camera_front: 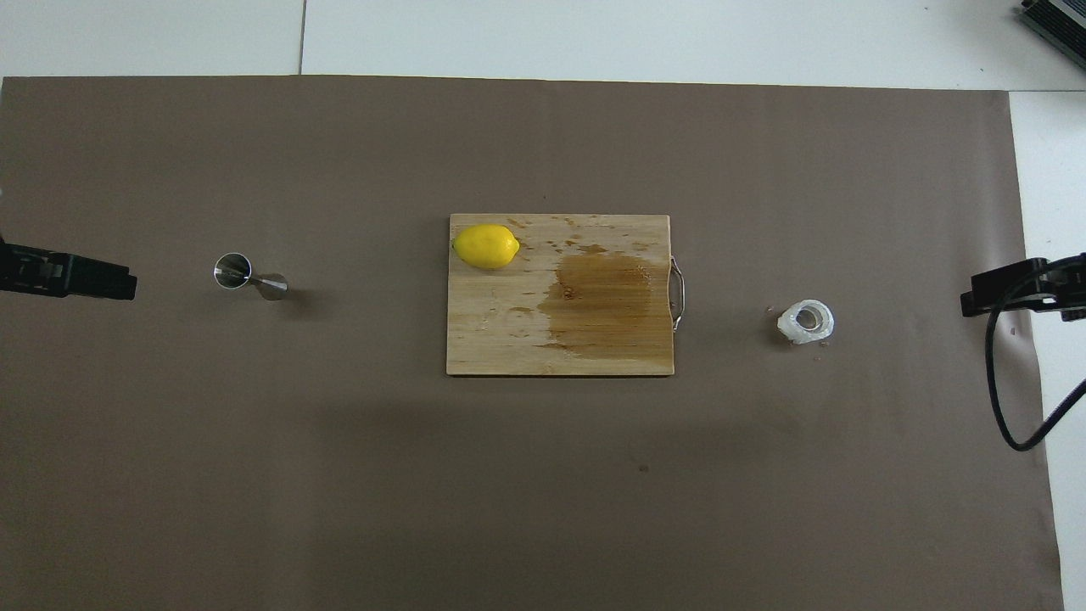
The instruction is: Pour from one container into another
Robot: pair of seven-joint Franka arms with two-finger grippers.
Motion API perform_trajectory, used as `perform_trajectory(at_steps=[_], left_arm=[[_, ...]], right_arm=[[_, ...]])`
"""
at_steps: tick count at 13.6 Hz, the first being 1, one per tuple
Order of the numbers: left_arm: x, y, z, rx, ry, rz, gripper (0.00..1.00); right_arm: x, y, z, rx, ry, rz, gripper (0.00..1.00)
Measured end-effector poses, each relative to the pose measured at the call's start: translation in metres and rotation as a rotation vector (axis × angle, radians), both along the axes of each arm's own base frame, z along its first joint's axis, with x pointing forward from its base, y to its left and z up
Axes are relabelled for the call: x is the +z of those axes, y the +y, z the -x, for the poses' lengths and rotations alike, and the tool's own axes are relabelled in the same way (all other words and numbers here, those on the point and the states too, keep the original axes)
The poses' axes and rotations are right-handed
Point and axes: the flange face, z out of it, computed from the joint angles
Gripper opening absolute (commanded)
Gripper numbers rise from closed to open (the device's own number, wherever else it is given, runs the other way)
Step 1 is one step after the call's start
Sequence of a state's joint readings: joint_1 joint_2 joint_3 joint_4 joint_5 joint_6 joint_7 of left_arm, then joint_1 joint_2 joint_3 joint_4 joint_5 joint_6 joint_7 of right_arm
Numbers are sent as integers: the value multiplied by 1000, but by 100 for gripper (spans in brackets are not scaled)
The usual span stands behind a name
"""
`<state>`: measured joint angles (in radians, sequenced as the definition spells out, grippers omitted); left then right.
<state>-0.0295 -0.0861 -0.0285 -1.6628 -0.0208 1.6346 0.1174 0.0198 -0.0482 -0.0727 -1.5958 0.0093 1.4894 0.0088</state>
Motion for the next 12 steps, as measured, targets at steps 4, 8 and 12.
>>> perform_trajectory(at_steps=[4,8,12], left_arm=[[0,2,0,3,0,0,100],[-3,-3,-2,-1,-18,1,100],[-19,-5,-10,60,-59,7,100]], right_arm=[[0,0,0,0,0,0,100],[0,0,0,0,0,0,100],[0,0,0,0,0,0,100]])
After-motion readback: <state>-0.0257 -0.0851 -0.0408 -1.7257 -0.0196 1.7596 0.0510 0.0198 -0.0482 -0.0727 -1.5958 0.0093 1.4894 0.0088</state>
